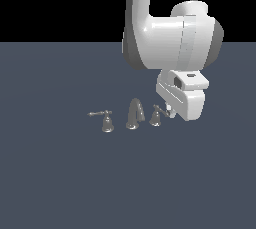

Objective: Turn on the faucet by rotating a designated handle.

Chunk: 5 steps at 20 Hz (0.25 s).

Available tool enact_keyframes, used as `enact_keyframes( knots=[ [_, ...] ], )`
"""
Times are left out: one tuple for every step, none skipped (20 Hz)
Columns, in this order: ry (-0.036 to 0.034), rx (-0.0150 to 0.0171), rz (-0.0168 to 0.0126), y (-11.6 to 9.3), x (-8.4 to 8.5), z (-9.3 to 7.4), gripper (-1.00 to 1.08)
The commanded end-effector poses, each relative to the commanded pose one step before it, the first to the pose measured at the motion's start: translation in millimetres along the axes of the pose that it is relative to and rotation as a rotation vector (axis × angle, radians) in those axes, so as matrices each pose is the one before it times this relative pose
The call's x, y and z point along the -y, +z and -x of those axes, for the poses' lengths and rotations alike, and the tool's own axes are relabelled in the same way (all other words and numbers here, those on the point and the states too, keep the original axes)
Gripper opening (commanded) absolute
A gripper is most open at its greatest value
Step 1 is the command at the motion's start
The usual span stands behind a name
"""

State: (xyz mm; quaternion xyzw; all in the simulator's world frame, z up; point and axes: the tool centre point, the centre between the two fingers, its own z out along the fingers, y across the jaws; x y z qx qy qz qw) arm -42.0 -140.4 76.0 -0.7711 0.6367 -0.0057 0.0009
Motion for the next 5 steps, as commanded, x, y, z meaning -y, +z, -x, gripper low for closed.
enact_keyframes(
  knots=[
    [-0.01511,0.00647,0.00456,-0.66,-4.06,17.63,-1.0],
    [0.00082,0.00036,0.00116,-0.05,-2.55,2.91,-1.0],
    [0.00082,0.00036,0.00116,-0.05,-2.56,2.92,-1.0],
    [0.00078,0.00034,0.00109,-0.1,-2.56,2.97,-1.0],
    [0.0,0.0,0.0,0.0,0.0,0.0,-1.0]
  ],
)
